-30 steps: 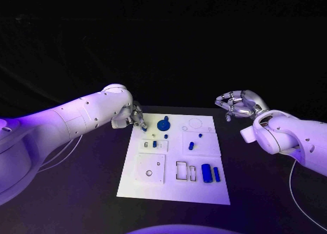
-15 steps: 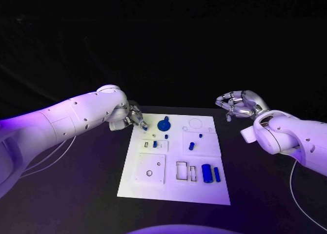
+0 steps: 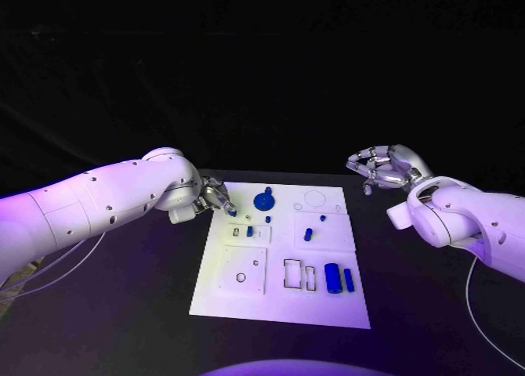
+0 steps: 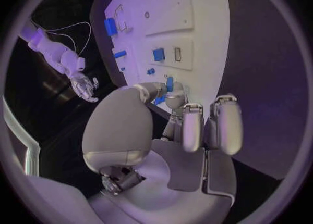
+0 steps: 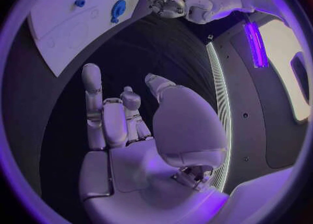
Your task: Assemble the parts on the task board
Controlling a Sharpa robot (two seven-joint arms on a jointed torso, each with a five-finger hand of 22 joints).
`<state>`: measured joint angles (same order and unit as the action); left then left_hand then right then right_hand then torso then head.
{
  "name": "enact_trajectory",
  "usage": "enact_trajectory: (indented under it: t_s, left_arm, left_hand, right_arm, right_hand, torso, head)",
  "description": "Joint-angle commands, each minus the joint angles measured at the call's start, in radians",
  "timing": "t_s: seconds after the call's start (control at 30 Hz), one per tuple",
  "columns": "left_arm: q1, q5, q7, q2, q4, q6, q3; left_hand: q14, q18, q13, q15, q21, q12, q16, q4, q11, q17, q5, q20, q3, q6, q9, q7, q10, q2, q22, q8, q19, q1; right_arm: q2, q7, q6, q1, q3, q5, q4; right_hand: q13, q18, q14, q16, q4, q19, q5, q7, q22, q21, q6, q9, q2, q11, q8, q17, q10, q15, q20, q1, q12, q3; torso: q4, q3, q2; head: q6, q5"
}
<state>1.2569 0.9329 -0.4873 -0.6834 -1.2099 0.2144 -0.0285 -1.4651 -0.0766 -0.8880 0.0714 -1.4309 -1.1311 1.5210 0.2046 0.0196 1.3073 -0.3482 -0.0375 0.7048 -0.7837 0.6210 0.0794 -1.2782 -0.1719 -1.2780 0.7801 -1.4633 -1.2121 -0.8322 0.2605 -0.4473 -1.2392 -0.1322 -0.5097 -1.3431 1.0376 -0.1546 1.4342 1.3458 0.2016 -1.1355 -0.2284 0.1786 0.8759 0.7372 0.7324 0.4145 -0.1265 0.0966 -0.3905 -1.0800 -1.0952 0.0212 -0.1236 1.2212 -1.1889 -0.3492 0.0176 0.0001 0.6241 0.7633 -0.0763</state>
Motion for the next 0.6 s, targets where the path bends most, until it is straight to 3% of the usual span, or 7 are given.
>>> enact_trajectory:
  t_s: [0.03,0.33,0.6]
  left_arm:
    - [-0.007,0.032,0.014,-0.01,-0.026,-0.056,0.0]
    - [-0.027,0.066,0.001,-0.021,-0.064,-0.023,-0.002]
    - [-0.032,0.067,-0.011,-0.014,-0.073,0.027,-0.003]
  left_hand:
    - [-0.079,0.019,-0.005,0.007,-0.007,-0.006,0.001,-0.122,-0.001,0.15,-0.006,0.006,0.132,-0.026,0.158,-0.02,-0.009,0.001,-0.004,0.004,-0.001,0.008]
    - [-0.08,0.02,-0.008,0.009,-0.01,-0.009,0.004,-0.13,0.001,0.156,-0.012,0.008,0.146,-0.032,0.16,-0.022,-0.015,-0.006,-0.011,0.005,-0.003,0.017]
    - [-0.081,0.02,-0.008,0.01,-0.012,-0.009,0.005,-0.133,0.002,0.158,-0.015,0.009,0.151,-0.034,0.16,-0.023,-0.017,-0.009,-0.013,0.006,-0.004,0.02]
  right_arm:
    - [-0.001,0.009,0.01,0.002,0.0,-0.016,-0.002]
    - [-0.002,0.011,0.009,0.004,0.0,-0.025,-0.003]
    - [-0.001,0.012,0.009,0.005,0.0,-0.029,-0.002]
  right_hand:
    - [0.0,-0.017,-0.004,-0.005,0.004,0.003,-0.006,0.001,0.0,-0.003,-0.009,0.001,0.005,-0.001,-0.004,-0.001,0.001,-0.003,0.001,-0.002,-0.007,-0.001]
    - [-0.003,-0.018,-0.005,-0.006,0.005,0.003,-0.008,0.001,-0.002,-0.006,-0.009,0.001,0.005,-0.001,-0.006,0.001,0.003,-0.003,0.001,-0.002,-0.006,0.0]
    - [-0.003,-0.018,-0.005,-0.006,0.005,0.003,-0.008,0.001,-0.002,-0.006,-0.009,0.001,0.005,-0.001,-0.006,0.001,0.003,-0.003,0.001,-0.002,-0.006,0.0]
  torso:
    - [-0.0016,-0.0007,-0.003]
    - [0.0,-0.0006,0.0]
    - [0.0016,-0.0001,0.001]
  head:
    - [0.0,-0.001]
    - [-0.001,-0.004]
    - [-0.001,-0.005]
